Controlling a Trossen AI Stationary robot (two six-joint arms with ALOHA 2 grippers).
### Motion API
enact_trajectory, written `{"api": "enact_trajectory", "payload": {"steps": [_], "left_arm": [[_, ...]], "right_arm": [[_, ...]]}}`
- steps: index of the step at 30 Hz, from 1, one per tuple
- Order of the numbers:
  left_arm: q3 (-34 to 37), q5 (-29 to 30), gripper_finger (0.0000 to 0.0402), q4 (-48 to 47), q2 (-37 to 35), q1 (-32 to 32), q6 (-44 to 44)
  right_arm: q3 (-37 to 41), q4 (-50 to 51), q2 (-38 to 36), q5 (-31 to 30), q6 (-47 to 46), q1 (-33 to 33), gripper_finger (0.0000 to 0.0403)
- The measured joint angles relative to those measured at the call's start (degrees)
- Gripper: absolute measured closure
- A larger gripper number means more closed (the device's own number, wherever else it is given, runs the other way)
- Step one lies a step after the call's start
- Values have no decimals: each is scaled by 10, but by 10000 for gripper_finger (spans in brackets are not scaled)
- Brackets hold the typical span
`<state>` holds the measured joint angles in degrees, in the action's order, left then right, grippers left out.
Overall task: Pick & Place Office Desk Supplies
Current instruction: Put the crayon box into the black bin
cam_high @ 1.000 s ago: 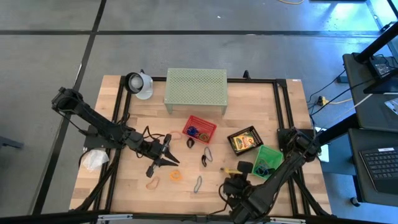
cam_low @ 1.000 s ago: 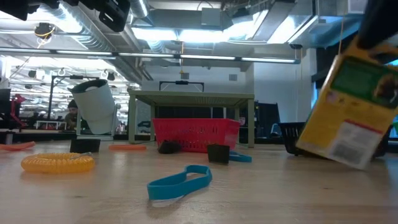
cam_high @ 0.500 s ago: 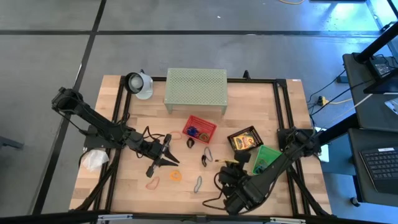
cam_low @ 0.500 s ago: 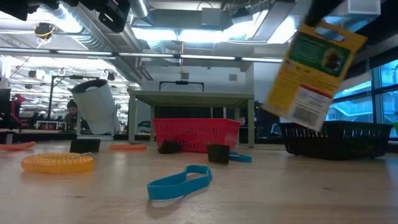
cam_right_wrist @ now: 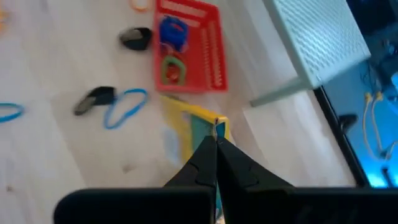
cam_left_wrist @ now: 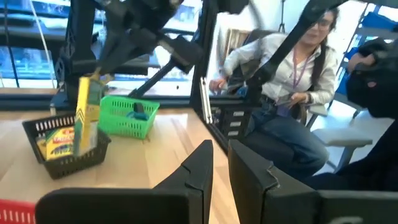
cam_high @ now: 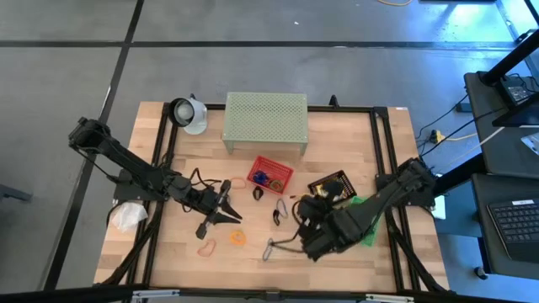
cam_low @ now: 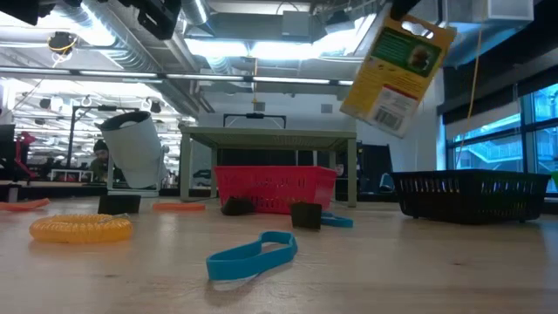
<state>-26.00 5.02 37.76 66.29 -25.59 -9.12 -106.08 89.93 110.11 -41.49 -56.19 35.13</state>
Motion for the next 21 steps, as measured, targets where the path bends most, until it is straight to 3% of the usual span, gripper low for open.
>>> {"api": "enact_trajectory", "payload": {"steps": [12,21], "left_arm": [[5,35,359,-33,-61,-39,44],[5,45,359,-34,-66,-39,54]], "right_arm": [[211,1,-200,44,-158,-10,403],[281,1,-251,77,-203,-32,403]]}}
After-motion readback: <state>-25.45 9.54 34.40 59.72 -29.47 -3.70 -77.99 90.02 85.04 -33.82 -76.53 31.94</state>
